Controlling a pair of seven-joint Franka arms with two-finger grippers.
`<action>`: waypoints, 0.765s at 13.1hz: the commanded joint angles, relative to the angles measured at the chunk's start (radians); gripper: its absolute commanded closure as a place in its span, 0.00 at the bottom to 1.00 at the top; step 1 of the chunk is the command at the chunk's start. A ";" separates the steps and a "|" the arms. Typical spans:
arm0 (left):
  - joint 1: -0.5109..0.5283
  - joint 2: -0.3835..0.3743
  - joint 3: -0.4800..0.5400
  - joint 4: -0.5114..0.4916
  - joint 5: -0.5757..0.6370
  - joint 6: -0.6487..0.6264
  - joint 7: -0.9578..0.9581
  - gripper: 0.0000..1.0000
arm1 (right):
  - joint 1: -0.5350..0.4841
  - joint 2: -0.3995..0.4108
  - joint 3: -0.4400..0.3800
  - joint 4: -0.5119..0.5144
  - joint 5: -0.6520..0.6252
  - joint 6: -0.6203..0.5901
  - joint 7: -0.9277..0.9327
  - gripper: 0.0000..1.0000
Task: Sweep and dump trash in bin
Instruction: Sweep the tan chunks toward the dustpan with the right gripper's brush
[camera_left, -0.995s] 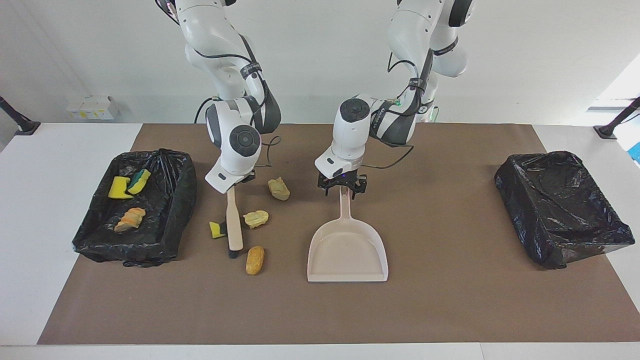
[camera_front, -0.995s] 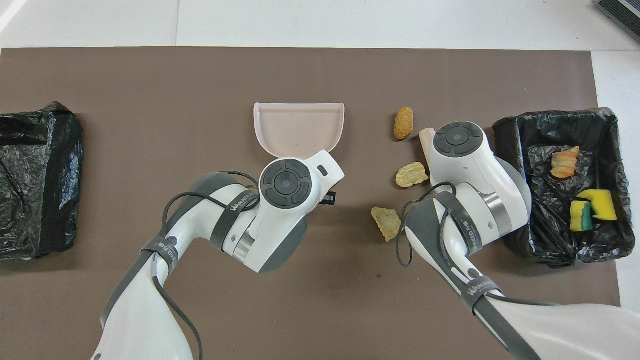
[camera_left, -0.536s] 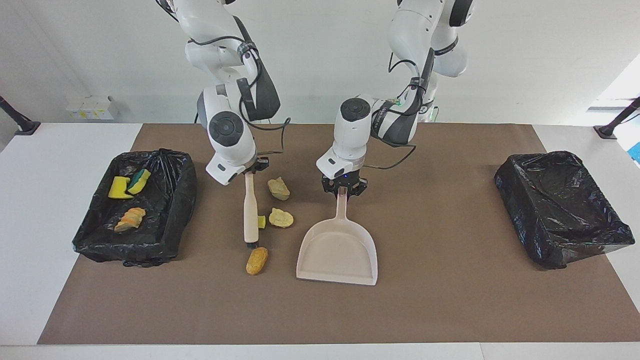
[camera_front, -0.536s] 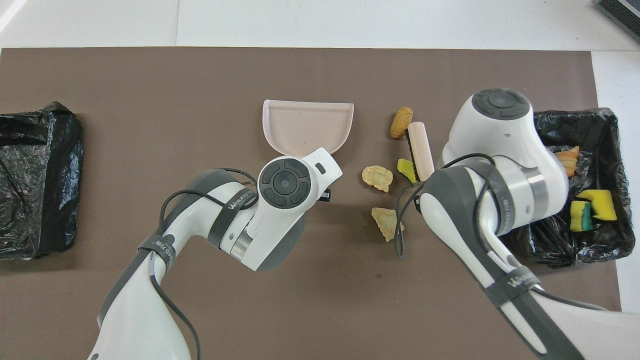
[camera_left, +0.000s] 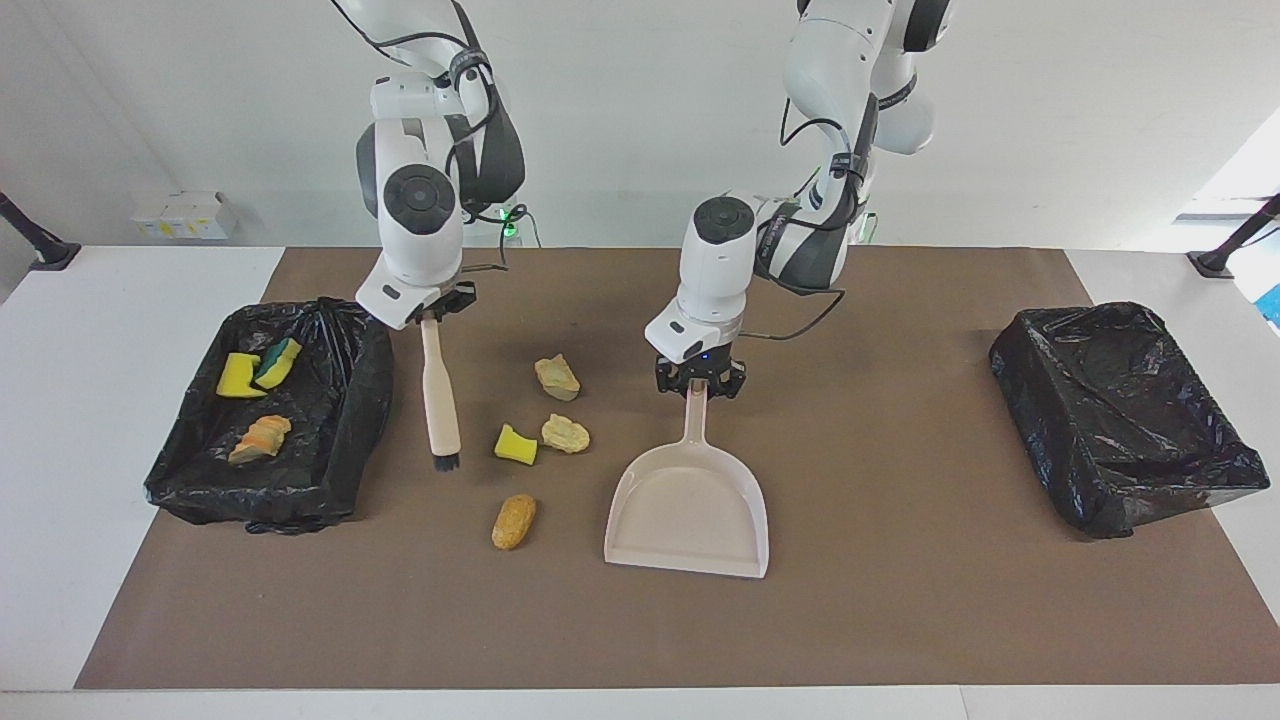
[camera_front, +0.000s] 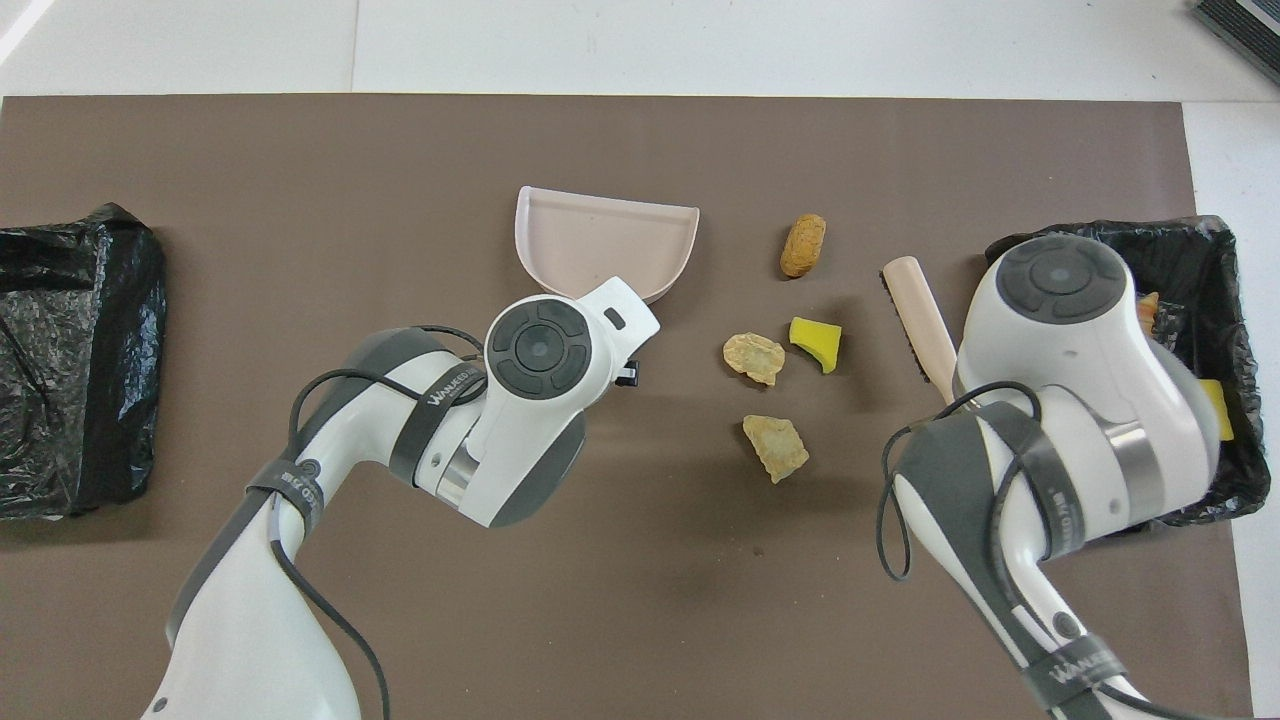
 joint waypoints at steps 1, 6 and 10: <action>0.030 -0.024 -0.006 -0.044 -0.021 0.025 0.032 0.70 | -0.003 0.126 0.005 0.075 -0.114 0.117 -0.057 1.00; 0.027 -0.016 -0.008 -0.037 -0.025 0.090 0.052 0.31 | -0.014 0.236 0.005 0.166 -0.124 0.257 -0.138 1.00; 0.027 -0.011 -0.008 -0.035 -0.025 0.124 0.052 0.55 | -0.035 0.283 0.003 0.173 -0.136 0.357 -0.175 1.00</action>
